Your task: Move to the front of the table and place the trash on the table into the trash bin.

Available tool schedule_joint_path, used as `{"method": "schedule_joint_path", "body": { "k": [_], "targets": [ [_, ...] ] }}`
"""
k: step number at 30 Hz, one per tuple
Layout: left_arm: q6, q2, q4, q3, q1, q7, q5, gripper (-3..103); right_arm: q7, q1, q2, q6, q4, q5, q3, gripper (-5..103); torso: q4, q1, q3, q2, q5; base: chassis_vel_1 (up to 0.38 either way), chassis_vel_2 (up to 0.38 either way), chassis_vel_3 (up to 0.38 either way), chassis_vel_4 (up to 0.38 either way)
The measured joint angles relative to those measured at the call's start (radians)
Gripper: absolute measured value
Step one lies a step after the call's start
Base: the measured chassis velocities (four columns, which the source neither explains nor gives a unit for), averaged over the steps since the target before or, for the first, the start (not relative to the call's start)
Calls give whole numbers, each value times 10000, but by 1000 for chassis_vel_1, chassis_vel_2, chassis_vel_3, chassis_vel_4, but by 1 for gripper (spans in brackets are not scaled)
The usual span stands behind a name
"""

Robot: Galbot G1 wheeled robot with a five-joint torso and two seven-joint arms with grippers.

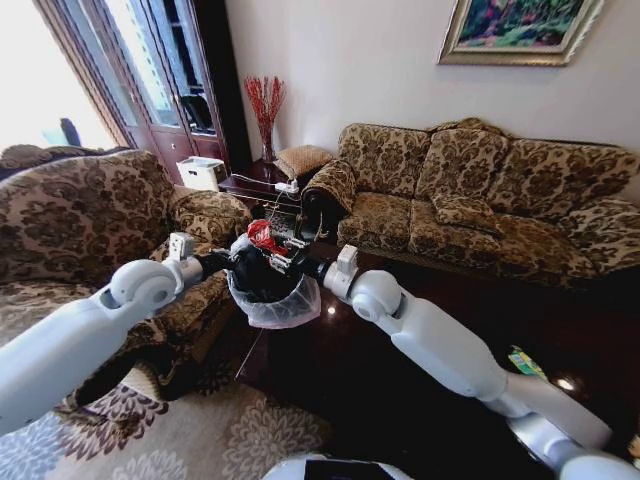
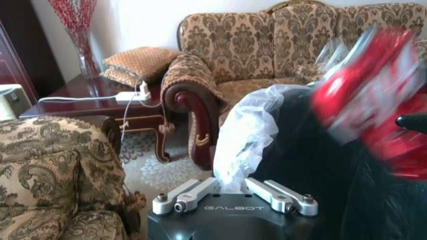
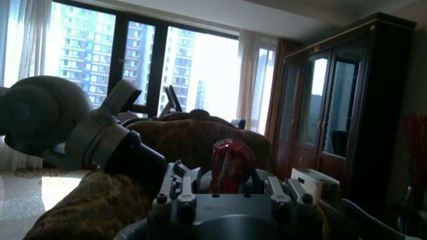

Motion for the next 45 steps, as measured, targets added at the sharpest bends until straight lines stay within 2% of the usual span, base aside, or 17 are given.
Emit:
{"method": "schedule_joint_path", "body": {
  "k": [4,5,7,8,13,14,16,17,20,21,23,24,27,31,35,42,45],
  "targets": [
    [-6,-40,-48,-26,17,-9,30,2,228,-108,-130,57,123,-42,41,70,1,0,0,0,-2,0,0,0,0],
    [-6,-40,-48,-26,17,-9,30,2,228,-108,-130,57,123,-42,41,70,1,0,0,0,-2,0,0,0,0],
    [-6,-64,-88,-57,14,-31,54,2,297,-236,-183,147,192,32,188,80,2,0,0,0,-1,0,0,0,0],
    [-6,-64,-88,-57,14,-31,54,2,297,-236,-183,147,192,32,188,80,2,0,0,0,-1,0,0,0,0],
    [-7,-157,-184,-352,231,-69,154,2,927,-927,-125,178,536,483,1170,95,3,0,0,0,-1,0,0,0,0],
    [-48,-220,-318,-656,626,-108,379,2,1390,-1649,-332,156,802,466,2144,99,6,0,-1,0,0,0,0,0,0],
    [-141,-332,-476,-1007,1061,-187,710,2,1816,-2449,-646,-31,1019,263,3084,100,6,0,-1,-1,-1,0,0,0,0],
    [-141,-332,-476,-1007,1061,-187,710,2,1816,-2449,-646,-31,1019,263,3084,100,6,0,-1,-1,-1,0,0,0,0],
    [-198,-580,-1017,-1617,1866,-314,1229,2,2514,-4565,-1078,-495,1400,-445,5039,100,-5,-1,-1,0,3,0,0,0,0],
    [-198,-580,-1017,-1617,1866,-314,1229,2,2514,-4565,-1078,-495,1400,-445,5039,100,-5,-1,-1,0,3,0,0,0,0],
    [-157,-676,-1427,-1986,2427,-372,1354,2,2846,-5930,-1026,-546,1580,-791,6532,100,-6,-3,-2,2,6,0,0,0,0],
    [-157,-676,-1427,-1986,2427,-372,1354,2,2846,-5930,-1026,-546,1580,-791,6532,100,-6,-3,-2,2,6,0,0,0,0],
    [-140,-810,-1619,-2330,2889,-388,1482,2,3096,-6665,-940,-643,1561,-1104,7980,100,5,-4,-2,2,-4,0,0,0,0],
    [-140,-885,-1738,-2594,3177,-391,1506,2,3320,-6901,-914,-693,1480,-1172,8484,100,5,-2,-2,2,-3,0,0,0,0],
    [-173,-947,-1932,-3558,4049,-219,1564,2,3540,-7302,-885,-830,1342,-1159,9089,100,2,-2,-2,2,1,0,0,0,0],
    [-257,-960,-1958,-4041,4408,-153,1568,2,3516,-7293,-785,-876,1342,-1222,8964,100,5,-2,-1,2,-3,-63,-58,-49,-42],
    [-521,-967,-1977,-4104,4528,-203,1552,2,3428,-7238,-752,-956,1326,-1250,8862,100,5,-1,-1,2,-4,-100,-96,-64,-46]
  ]
}}
